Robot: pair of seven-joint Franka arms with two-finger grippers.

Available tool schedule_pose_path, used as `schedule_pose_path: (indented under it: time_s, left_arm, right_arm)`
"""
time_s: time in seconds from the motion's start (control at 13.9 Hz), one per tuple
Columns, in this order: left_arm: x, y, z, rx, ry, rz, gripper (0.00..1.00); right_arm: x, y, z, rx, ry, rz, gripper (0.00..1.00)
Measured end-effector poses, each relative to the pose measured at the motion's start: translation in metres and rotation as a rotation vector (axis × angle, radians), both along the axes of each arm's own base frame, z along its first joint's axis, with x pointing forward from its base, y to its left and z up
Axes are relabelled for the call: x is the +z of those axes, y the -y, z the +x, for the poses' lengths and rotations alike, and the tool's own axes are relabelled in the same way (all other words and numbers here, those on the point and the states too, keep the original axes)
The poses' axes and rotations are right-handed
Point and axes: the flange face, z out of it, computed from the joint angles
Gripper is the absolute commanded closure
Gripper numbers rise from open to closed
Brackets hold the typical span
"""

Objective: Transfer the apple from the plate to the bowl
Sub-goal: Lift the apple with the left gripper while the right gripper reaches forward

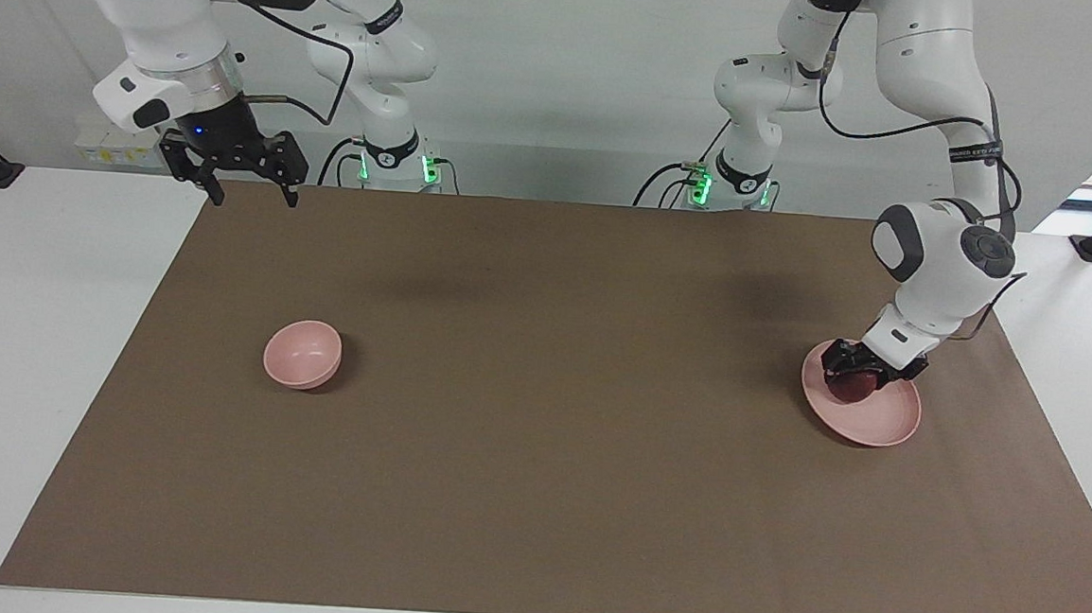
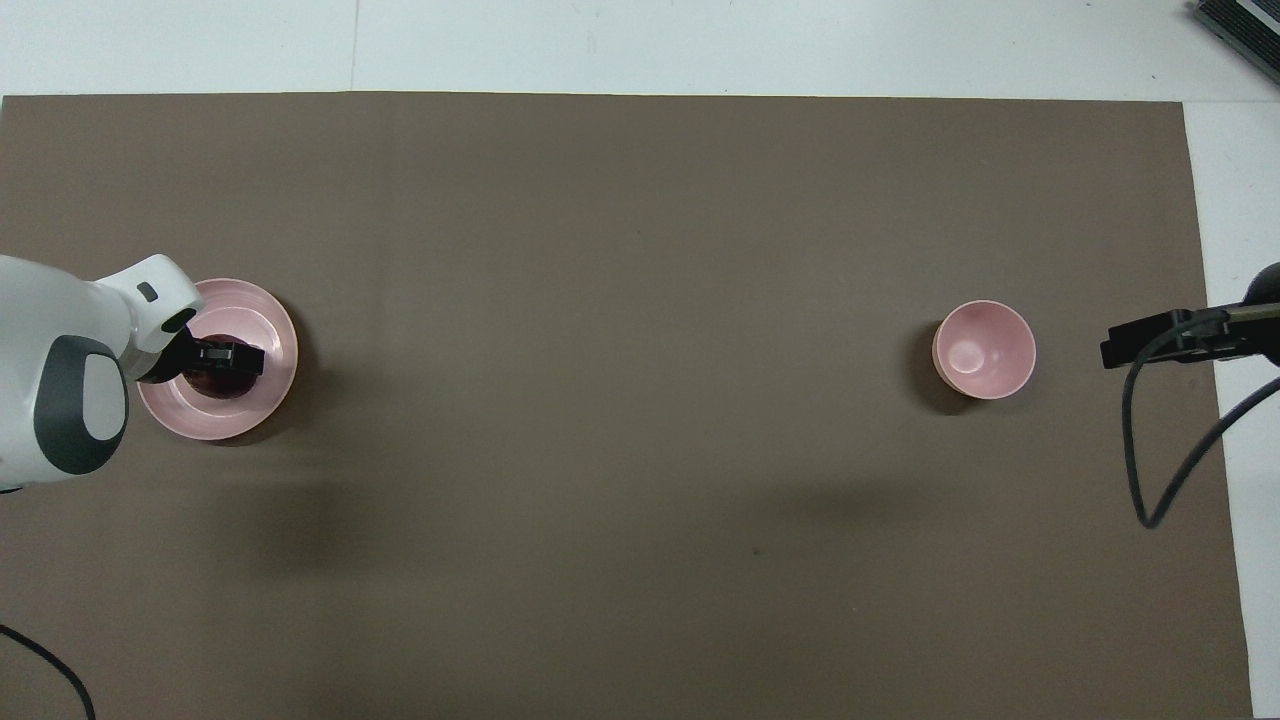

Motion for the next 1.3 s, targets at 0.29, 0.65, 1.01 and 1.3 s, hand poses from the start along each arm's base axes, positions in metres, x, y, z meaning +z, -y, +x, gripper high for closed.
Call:
schedule_pose_path:
  time_s: [0.29,0.65,1.01,1.3]
  left_arm:
    - [0.016,0.000,0.009,-0.003,0.006,-0.001,1.00]
    - [0.083,0.004,0.035,-0.016,-0.008,-0.007,1.00]
    - [0.169,0.020,0.041,-0.057,-0.067,-0.004,1.00]
    - [0.225,0.029,0.027,-0.074,-0.127,-0.005,1.00]
  right_arm:
    - [0.000,0.000,0.000,0.000,-0.001,0.000,0.00]
    - [-0.002,-0.001,-0.001,0.000,-0.004,0.006,0.00]
    - [-0.009,-0.005,-0.007,-0.006,-0.020,0.050,0.00]
    - [-0.013,-0.016,-0.013,-0.089,-0.038,0.153,0.00]
